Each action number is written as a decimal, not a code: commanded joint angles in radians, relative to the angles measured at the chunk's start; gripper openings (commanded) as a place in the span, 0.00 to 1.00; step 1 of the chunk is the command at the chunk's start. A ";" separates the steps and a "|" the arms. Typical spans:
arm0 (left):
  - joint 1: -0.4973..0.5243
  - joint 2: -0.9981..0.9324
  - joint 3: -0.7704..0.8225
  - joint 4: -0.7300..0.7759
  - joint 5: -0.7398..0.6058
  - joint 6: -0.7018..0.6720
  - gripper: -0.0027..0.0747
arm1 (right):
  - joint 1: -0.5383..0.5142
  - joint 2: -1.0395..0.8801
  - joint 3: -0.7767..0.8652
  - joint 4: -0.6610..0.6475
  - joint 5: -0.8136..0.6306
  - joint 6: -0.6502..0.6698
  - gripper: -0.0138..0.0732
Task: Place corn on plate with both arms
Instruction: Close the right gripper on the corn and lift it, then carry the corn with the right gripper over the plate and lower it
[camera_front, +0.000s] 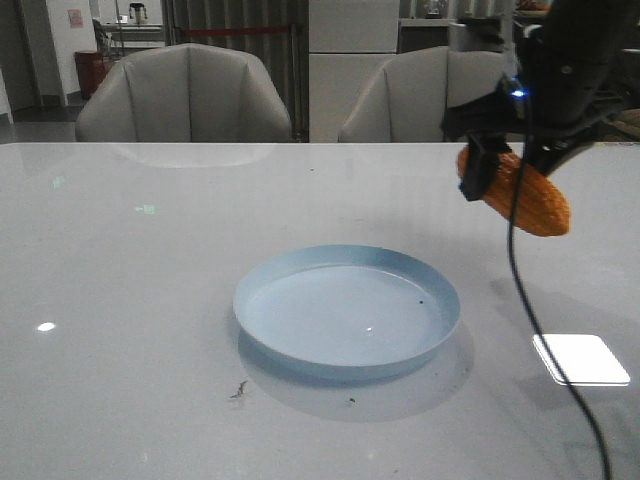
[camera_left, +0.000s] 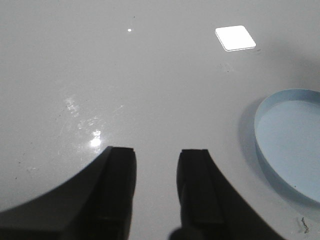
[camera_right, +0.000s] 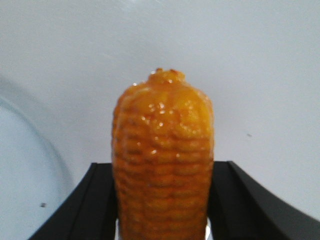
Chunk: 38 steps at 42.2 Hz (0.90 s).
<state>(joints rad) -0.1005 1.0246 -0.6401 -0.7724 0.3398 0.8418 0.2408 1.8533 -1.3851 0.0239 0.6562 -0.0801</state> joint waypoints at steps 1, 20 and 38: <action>-0.002 -0.012 -0.029 -0.019 -0.042 0.000 0.43 | 0.074 -0.050 -0.047 0.005 -0.033 -0.012 0.52; -0.002 -0.012 -0.029 -0.019 -0.046 0.000 0.43 | 0.318 0.066 -0.047 0.007 -0.058 -0.012 0.64; -0.002 -0.012 -0.029 -0.019 -0.046 0.000 0.43 | 0.336 0.125 -0.086 0.027 -0.047 -0.009 0.77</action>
<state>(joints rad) -0.1005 1.0246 -0.6401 -0.7724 0.3398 0.8418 0.5777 2.0374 -1.4118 0.0450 0.6322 -0.0823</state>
